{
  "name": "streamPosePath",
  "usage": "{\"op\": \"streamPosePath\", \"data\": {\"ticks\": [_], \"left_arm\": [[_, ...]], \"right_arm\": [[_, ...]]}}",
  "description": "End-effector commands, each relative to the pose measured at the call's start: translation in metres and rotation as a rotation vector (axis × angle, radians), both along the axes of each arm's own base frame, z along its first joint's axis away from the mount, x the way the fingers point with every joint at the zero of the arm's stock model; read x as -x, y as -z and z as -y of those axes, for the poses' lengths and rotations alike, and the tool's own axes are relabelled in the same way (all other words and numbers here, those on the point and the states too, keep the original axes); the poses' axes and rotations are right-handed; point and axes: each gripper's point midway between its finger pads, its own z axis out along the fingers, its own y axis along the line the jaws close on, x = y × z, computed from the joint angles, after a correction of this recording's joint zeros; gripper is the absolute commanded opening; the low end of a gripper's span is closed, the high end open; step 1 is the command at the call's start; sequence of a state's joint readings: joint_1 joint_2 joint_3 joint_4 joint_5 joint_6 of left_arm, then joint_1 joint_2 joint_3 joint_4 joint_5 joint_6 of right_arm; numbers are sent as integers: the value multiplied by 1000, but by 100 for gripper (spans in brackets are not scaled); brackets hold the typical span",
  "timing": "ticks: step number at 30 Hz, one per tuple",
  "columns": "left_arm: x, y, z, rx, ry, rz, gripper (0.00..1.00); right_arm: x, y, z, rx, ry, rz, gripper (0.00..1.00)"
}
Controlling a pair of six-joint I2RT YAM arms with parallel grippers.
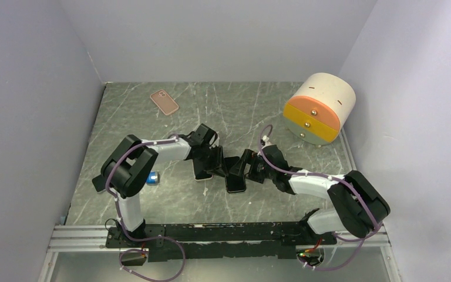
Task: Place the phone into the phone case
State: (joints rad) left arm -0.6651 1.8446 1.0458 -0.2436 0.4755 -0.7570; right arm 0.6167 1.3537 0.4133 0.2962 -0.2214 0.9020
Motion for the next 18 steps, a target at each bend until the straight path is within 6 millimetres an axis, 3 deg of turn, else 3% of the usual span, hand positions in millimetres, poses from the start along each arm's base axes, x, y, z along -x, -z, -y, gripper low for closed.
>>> {"op": "streamPosePath", "data": {"ticks": [1,10,18], "left_arm": [[10,-1,7,41,35,-10,29],[22,1,2,56,42,-36,34],[23,-1,4,76,38,-38,36]], "right_arm": [[-11,-39,-15,-112,-30,65,88],[-9,-64,-27,-209,-72,87,87],[-4,-70,-38,-283,-125,83,86]]}}
